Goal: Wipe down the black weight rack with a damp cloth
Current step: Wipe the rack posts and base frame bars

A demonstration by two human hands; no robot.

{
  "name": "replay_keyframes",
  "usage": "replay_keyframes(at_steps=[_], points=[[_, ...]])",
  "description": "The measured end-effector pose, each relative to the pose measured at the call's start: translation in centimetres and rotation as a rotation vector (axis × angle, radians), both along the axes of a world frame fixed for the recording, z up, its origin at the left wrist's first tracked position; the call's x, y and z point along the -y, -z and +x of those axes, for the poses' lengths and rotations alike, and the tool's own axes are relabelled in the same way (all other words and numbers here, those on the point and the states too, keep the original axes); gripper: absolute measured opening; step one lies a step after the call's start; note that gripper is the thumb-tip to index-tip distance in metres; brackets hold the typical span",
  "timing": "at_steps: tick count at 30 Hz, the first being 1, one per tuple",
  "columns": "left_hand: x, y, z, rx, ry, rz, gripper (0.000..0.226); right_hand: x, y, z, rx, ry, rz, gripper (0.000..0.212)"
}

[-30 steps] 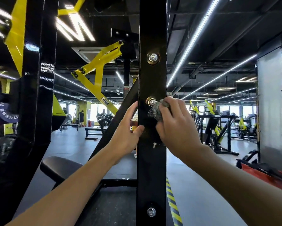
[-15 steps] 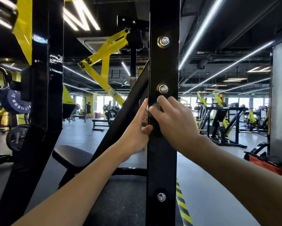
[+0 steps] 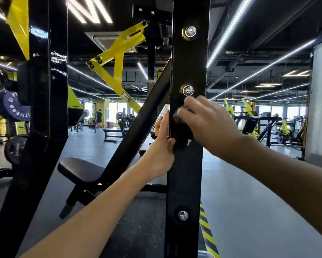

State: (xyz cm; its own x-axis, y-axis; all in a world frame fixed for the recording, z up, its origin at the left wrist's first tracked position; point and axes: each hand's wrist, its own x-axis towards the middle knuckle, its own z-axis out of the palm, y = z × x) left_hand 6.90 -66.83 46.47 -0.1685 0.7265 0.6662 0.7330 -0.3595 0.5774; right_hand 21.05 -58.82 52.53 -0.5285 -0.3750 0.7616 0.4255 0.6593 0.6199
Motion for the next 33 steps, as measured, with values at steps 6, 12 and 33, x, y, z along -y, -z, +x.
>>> replay_keyframes(at_steps=[6, 12, 33], points=[[0.7, 0.3, 0.7, 0.017, -0.004, 0.028, 0.086, -0.4, 2.3, 1.1, 0.112, 0.103, 0.03, 0.03], [0.5, 0.9, 1.0, 0.028, -0.005, -0.013, 0.084, -1.4, 1.4, 2.0, -0.08, 0.071, -0.09, 0.025], [1.4, 2.1, 1.9, 0.075, 0.031, -0.02, 0.083, -0.6, 4.8, 2.0, 0.151, 0.097, -0.066, 0.011]])
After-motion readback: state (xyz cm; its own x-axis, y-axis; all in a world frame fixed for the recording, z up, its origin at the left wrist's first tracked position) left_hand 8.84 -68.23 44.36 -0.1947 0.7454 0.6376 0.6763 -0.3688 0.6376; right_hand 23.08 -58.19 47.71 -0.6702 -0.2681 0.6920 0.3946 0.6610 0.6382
